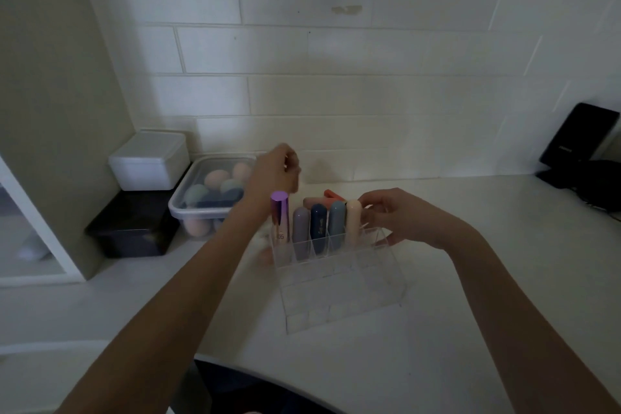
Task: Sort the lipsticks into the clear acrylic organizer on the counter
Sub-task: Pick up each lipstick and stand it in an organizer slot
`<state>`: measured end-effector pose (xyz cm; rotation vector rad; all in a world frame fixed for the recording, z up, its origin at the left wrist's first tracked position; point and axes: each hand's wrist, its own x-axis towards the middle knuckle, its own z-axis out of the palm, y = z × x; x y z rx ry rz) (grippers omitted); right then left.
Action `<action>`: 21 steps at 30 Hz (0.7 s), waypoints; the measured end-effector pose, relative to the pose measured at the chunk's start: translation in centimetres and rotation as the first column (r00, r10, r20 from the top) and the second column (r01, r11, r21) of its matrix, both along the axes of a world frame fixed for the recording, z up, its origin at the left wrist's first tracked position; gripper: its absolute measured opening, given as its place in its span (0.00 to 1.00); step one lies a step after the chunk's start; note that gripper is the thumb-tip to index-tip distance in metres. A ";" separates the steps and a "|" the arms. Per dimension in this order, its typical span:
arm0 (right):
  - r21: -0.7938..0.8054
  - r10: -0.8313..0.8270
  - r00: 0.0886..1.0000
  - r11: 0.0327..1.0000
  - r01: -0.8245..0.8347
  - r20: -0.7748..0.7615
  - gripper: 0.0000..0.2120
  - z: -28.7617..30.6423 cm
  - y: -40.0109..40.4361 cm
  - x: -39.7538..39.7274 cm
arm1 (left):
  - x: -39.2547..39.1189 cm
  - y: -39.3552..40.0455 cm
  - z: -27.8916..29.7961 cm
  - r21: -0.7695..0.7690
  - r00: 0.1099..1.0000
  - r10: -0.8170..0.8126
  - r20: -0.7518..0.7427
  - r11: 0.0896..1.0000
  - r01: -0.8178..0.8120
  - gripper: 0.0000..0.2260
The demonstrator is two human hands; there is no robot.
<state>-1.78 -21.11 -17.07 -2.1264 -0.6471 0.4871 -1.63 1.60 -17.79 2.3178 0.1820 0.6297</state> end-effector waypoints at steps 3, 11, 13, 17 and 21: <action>0.038 -0.044 0.999 0.998 0.043 0.022 0.07 -0.2 0.9 -0.3 | -1.0 1.0 1.8 -0.229 0.993 -0.116 0.021 0.966 0.118 0.06; 0.134 -0.166 0.981 0.979 0.152 0.103 0.13 -1.6 4.9 -1.7 | -5.6 1.3 5.6 -0.572 0.925 -0.226 0.307 0.733 0.369 0.12; 0.150 -0.173 0.979 0.976 0.156 0.105 0.12 -1.7 5.0 -1.8 | -6.3 1.2 5.9 -0.456 0.921 -0.173 0.350 0.827 0.329 0.14; 0.143 -0.151 0.985 0.980 0.138 0.084 0.11 -1.9 4.8 -1.6 | -7.7 0.4 5.9 -0.342 0.885 -0.082 0.459 0.903 0.261 0.14; 0.185 -0.165 0.906 0.978 0.098 0.390 0.08 -1.5 4.9 -1.6 | -8.7 -2.4 5.4 -0.323 0.862 -0.098 0.497 0.901 0.289 0.09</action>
